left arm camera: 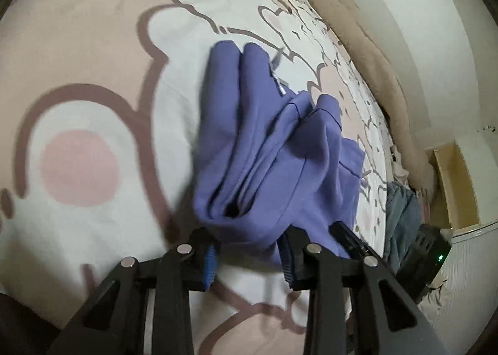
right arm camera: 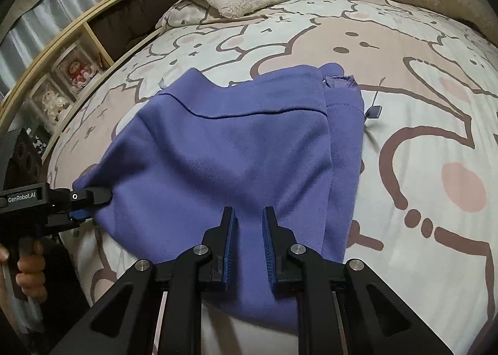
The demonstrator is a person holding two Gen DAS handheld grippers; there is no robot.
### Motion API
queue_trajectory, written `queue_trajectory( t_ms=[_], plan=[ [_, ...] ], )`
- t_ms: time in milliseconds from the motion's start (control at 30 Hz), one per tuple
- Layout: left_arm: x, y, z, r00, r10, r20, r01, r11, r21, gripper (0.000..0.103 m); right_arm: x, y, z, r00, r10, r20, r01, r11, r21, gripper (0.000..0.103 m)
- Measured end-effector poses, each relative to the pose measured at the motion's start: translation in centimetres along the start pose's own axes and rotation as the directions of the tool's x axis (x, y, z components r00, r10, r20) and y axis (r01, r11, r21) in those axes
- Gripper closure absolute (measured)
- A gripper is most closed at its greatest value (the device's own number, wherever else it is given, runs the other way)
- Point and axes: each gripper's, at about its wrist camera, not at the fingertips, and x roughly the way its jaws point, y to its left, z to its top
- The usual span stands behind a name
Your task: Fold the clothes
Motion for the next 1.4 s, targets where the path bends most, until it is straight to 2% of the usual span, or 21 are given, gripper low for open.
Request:
queue_trajectory(
  t_ms=[100, 167, 233, 300, 333, 367, 467, 567, 767, 900, 1000, 1067, 1133, 1233, 1300, 1400],
  plan=[
    [-1.3, 0.0, -0.5, 0.999, 0.050, -0.005, -0.049, 0.998, 0.037, 0.066, -1.1, 0.0, 0.1, 0.999, 0.019, 0.031, -0.020, 1.000, 0.019, 0.087],
    [-2.6, -1.1, -1.0, 0.993, 0.117, 0.023, -0.119, 0.985, 0.128, 0.066, -2.5, -0.1, 0.2, 0.996, 0.028, 0.080, -0.031, 0.999, 0.034, 0.087],
    [-3.9, -2.9, -1.5, 0.981, 0.173, 0.090, -0.190, 0.953, 0.235, 0.066, -4.1, -0.7, 0.6, 0.990, 0.025, 0.137, -0.035, 0.997, 0.067, 0.087],
    [-5.4, -5.4, -1.9, 0.967, 0.183, 0.177, -0.234, 0.913, 0.334, 0.066, -5.1, -1.6, 0.9, 0.984, 0.015, 0.177, -0.035, 0.994, 0.108, 0.087],
    [-6.2, -6.7, -2.1, 0.965, 0.159, 0.207, -0.228, 0.898, 0.377, 0.066, -5.5, -2.1, 1.0, 0.982, 0.008, 0.190, -0.034, 0.991, 0.131, 0.087],
    [-6.5, -7.9, -2.1, 0.971, 0.118, 0.206, -0.197, 0.886, 0.420, 0.065, -5.8, -2.6, 1.1, 0.979, 0.001, 0.203, -0.033, 0.987, 0.154, 0.087],
    [-5.2, -11.4, -2.0, 0.991, 0.010, 0.136, -0.082, 0.842, 0.533, 0.065, -6.4, -3.8, 1.5, 0.974, -0.016, 0.228, -0.032, 0.978, 0.205, 0.087],
    [-0.6, -13.0, -1.5, 0.998, 0.008, 0.058, -0.040, 0.822, 0.568, 0.065, -6.0, -3.3, 2.1, 0.973, -0.021, 0.232, -0.026, 0.979, 0.201, 0.087],
    [3.1, -10.5, 1.7, 0.995, 0.031, 0.099, -0.078, 0.852, 0.518, 0.065, -4.8, -0.9, 3.2, 0.971, -0.029, 0.238, 0.005, 0.995, 0.101, 0.087],
    [5.3, -8.6, 4.0, 0.990, 0.047, 0.133, -0.106, 0.872, 0.478, 0.065, -1.4, 0.0, 5.0, 0.979, -0.043, 0.200, 0.032, 0.998, 0.055, 0.087],
    [5.3, -8.1, 4.3, 0.988, 0.038, 0.148, -0.104, 0.877, 0.469, 0.065, 1.7, -1.0, 5.2, 0.977, -0.141, 0.160, 0.129, 0.988, 0.080, 0.087],
    [5.2, -7.9, 4.4, 0.987, 0.030, 0.158, -0.101, 0.879, 0.465, 0.065, 1.7, -2.4, 4.7, 0.978, -0.116, 0.172, 0.091, 0.985, 0.149, 0.087],
    [5.0, -7.7, 4.7, 0.986, 0.017, 0.164, -0.091, 0.886, 0.455, 0.065, -0.3, -3.0, 4.5, 0.974, -0.092, 0.205, 0.050, 0.978, 0.203, 0.087],
    [5.0, -7.3, 5.2, 0.989, 0.001, 0.147, -0.063, 0.905, 0.421, 0.065, -3.3, -2.9, 3.7, 0.970, -0.043, 0.241, -0.009, 0.977, 0.211, 0.087],
    [5.3, -7.0, 5.2, 0.991, 0.009, 0.135, -0.064, 0.909, 0.412, 0.065, -4.1, -2.5, 2.6, 0.976, -0.029, 0.216, -0.016, 0.979, 0.203, 0.087],
    [6.0, -6.5, 5.5, 0.993, 0.022, 0.116, -0.066, 0.918, 0.391, 0.065, -4.1, -1.6, -0.2, 0.992, 0.010, 0.125, -0.034, 0.982, 0.186, 0.087]
  ],
)
